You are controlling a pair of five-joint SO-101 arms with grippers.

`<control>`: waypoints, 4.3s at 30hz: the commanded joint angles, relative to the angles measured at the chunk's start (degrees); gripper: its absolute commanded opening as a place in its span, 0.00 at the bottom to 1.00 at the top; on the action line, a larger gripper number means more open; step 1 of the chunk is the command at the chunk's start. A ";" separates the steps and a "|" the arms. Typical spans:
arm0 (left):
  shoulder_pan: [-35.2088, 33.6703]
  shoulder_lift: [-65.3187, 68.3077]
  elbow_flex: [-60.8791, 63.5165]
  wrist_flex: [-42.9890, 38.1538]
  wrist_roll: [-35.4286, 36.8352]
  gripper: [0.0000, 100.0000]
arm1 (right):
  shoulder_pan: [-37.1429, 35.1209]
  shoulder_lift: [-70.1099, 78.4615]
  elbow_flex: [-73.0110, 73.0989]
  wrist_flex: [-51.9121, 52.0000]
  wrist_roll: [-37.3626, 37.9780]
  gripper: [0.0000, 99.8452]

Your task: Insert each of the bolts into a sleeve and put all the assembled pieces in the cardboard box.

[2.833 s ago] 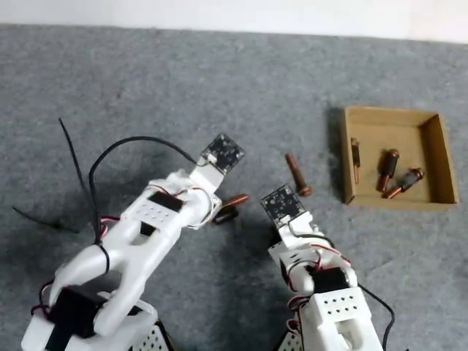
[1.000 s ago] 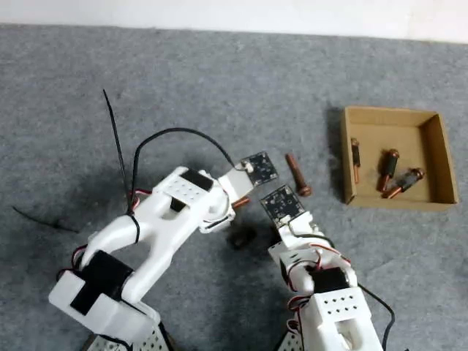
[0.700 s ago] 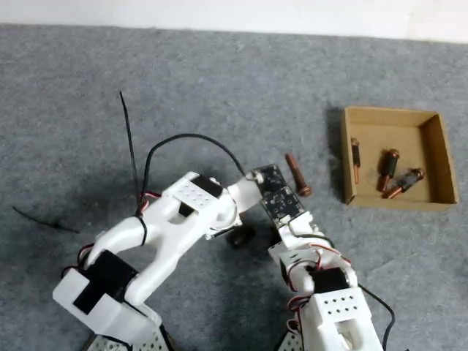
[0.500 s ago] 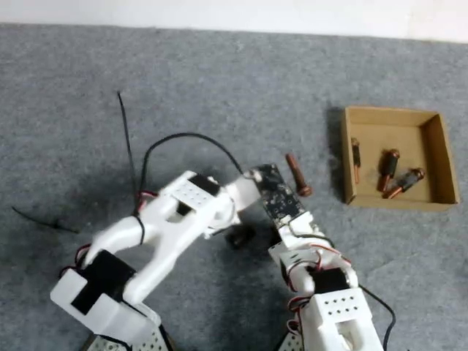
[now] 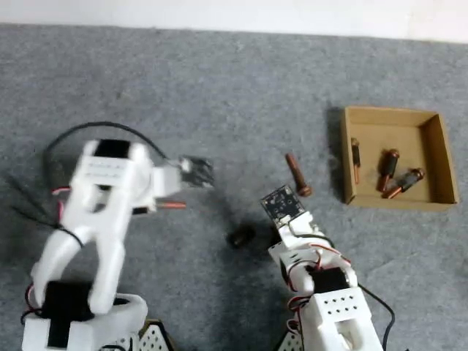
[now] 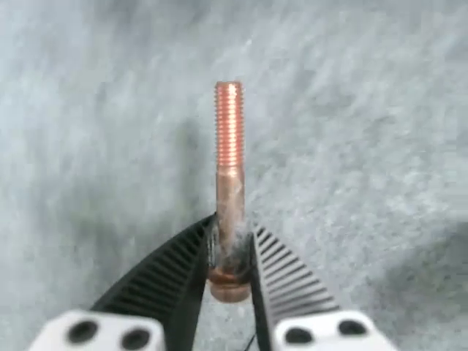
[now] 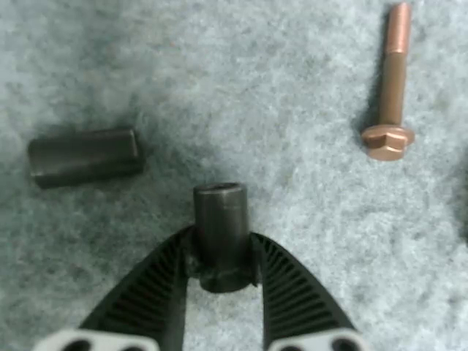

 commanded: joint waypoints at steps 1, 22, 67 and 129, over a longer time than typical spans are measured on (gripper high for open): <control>-3.03 5.32 -6.90 0.88 -4.40 0.01 | 0.48 -0.92 -0.48 -0.13 -0.26 0.00; -0.92 26.33 -36.26 16.26 110.51 0.27 | 0.40 -0.92 -0.31 -0.13 -0.26 0.00; -5.85 49.45 -38.02 4.66 131.34 0.00 | 0.40 -0.92 -0.22 -0.13 -0.18 0.00; 20.18 -68.97 55.69 -62.24 121.23 0.00 | -20.44 -34.51 12.79 -6.64 -0.18 0.00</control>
